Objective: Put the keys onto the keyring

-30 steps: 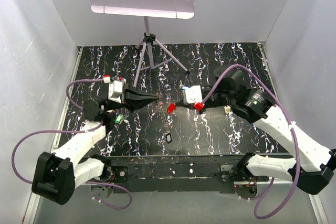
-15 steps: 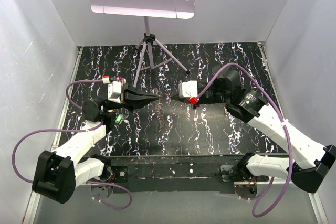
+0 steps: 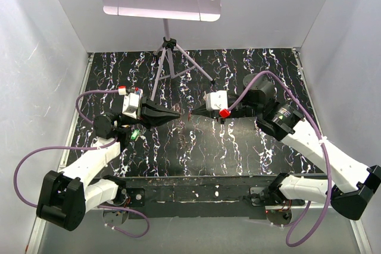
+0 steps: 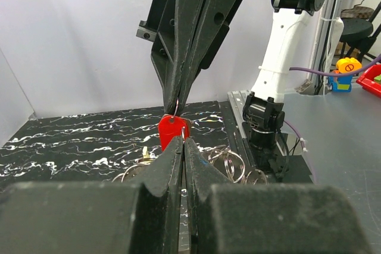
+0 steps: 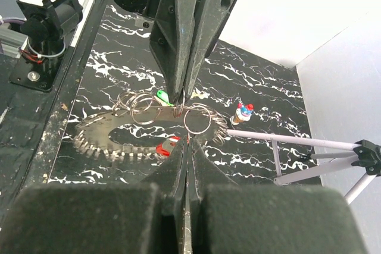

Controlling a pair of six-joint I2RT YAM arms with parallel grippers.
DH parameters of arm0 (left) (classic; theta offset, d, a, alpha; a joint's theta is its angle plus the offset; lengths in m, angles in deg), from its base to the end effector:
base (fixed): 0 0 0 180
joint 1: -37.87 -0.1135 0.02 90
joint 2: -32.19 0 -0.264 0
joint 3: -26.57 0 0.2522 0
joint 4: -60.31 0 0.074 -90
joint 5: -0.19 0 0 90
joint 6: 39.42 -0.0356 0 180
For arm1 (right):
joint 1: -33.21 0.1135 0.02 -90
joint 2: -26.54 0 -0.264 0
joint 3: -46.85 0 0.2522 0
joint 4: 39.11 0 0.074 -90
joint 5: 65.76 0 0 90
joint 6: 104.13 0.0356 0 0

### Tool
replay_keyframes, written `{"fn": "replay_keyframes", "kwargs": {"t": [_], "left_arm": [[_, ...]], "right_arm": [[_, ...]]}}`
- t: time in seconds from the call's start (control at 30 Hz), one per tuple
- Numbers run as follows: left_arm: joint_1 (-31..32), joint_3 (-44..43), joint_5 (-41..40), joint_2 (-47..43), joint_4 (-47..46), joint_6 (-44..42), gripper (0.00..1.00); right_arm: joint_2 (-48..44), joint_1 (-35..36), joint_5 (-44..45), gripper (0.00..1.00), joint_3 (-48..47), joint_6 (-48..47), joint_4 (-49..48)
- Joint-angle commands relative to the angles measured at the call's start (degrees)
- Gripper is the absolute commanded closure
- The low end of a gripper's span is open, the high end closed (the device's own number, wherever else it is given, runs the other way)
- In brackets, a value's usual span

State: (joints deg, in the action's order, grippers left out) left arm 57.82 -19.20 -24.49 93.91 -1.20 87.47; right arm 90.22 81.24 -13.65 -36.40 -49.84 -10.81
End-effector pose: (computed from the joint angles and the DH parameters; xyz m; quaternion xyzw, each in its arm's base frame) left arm 0.1766 -0.0985 0.3401 0.4472 0.3885 -0.5504 0.5883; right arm 0.1452 0.1942 0.4191 -0.6365 0.3934 0.3110 0.5860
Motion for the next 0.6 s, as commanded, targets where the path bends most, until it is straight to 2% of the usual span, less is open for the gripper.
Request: {"fn": "replay_keyframes", "kwargs": {"t": [0.0, 0.4, 0.57], "left_arm": [[-0.1, -1.2, -0.3, -1.5, -8.9, 1.3, 1.00], [0.0, -1.1, -0.6, -1.9, -8.5, 1.3, 1.00], [0.3, -1.1, -0.6, -2.1, -8.4, 1.3, 1.00]], "right_arm": [[-1.5, 0.1, -2.1, 0.99, 1.1, 1.7, -4.6], [-0.9, 0.7, -3.5, 0.99, 1.6, 3.0, -6.0], [-0.8, 0.7, -4.3, 0.99, 1.6, 7.1, -7.5]]}}
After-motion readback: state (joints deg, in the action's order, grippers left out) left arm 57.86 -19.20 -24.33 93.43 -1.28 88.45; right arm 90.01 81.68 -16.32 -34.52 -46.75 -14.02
